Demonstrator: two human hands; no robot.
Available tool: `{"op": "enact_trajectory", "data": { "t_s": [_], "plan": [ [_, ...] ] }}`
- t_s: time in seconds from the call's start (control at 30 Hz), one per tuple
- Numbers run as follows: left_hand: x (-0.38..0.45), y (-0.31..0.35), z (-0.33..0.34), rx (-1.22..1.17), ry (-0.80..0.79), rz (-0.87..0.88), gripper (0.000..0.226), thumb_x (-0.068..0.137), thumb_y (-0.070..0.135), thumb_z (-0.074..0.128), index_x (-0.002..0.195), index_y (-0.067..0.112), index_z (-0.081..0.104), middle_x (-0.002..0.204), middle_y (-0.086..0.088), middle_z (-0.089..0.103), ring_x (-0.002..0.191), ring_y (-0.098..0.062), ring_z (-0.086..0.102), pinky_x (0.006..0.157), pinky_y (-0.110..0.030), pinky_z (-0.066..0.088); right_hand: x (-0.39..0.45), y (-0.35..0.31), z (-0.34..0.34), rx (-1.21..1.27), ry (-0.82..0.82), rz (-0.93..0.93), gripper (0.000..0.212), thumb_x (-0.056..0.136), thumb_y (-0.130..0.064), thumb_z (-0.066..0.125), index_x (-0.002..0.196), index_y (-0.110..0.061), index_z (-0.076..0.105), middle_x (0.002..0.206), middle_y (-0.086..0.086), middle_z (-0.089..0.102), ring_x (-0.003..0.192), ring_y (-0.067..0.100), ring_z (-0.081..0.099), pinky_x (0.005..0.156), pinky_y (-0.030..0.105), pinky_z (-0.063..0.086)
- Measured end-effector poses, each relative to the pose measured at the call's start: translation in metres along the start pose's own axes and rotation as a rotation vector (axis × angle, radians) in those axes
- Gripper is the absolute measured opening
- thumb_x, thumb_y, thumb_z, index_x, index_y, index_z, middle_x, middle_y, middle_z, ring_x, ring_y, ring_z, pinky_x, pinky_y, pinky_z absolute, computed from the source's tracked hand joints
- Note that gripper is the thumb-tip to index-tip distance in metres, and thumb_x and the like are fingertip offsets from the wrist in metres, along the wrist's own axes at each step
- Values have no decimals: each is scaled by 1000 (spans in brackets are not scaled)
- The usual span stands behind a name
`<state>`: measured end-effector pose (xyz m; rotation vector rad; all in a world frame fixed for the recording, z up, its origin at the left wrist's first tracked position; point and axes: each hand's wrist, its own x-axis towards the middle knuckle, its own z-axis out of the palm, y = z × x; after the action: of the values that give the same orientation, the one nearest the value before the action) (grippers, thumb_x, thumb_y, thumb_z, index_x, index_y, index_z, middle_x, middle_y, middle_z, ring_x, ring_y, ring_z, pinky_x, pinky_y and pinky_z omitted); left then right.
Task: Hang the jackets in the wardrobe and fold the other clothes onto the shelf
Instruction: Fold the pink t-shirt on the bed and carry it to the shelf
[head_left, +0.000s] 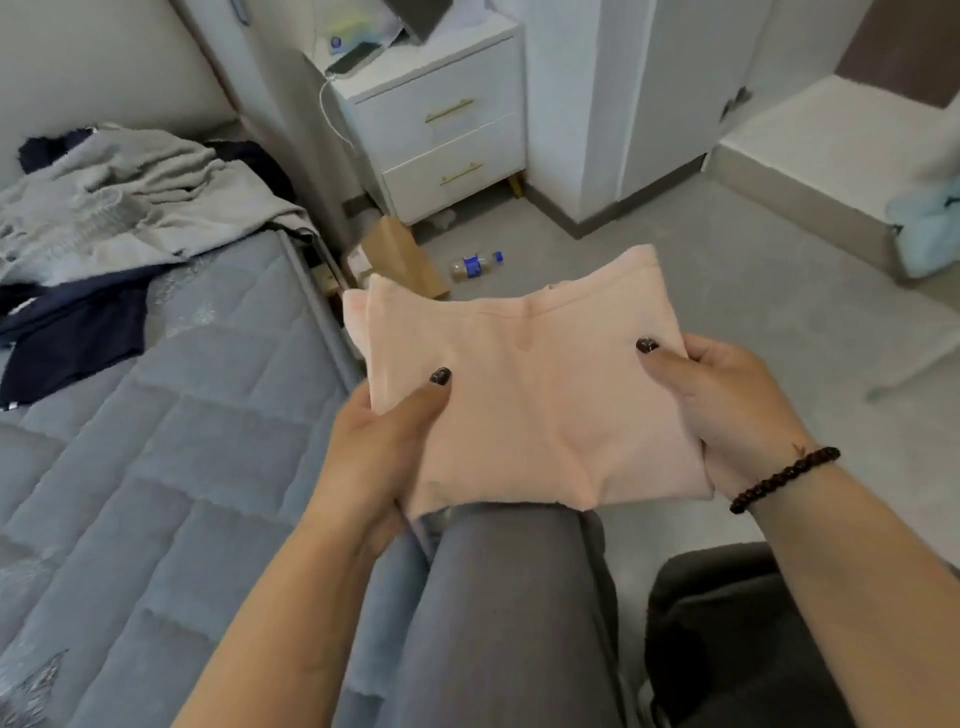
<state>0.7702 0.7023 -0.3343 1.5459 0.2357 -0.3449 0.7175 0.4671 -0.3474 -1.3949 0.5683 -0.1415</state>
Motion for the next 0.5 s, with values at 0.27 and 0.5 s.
{"op": "enact_trajectory", "data": {
  "t_s": [0.27,0.5],
  "plan": [
    [125,-14,182,138,-243,2,40,74,32,78,110,22,64,94,3,76,82,-15,73,60,-29,57,115,19,-128,17,299,57,14,87,-27,61,82,-27,74,86,-2,75,85,22,71,81,48,57],
    [158,-9,301,197,-407,-168,42,76,30,78,114,20,64,100,-1,75,87,-23,73,67,-42,58,145,-8,-211,-6,483,173,14,89,-27,61,80,-29,72,87,-2,74,82,18,68,84,48,56]
  ]
}}
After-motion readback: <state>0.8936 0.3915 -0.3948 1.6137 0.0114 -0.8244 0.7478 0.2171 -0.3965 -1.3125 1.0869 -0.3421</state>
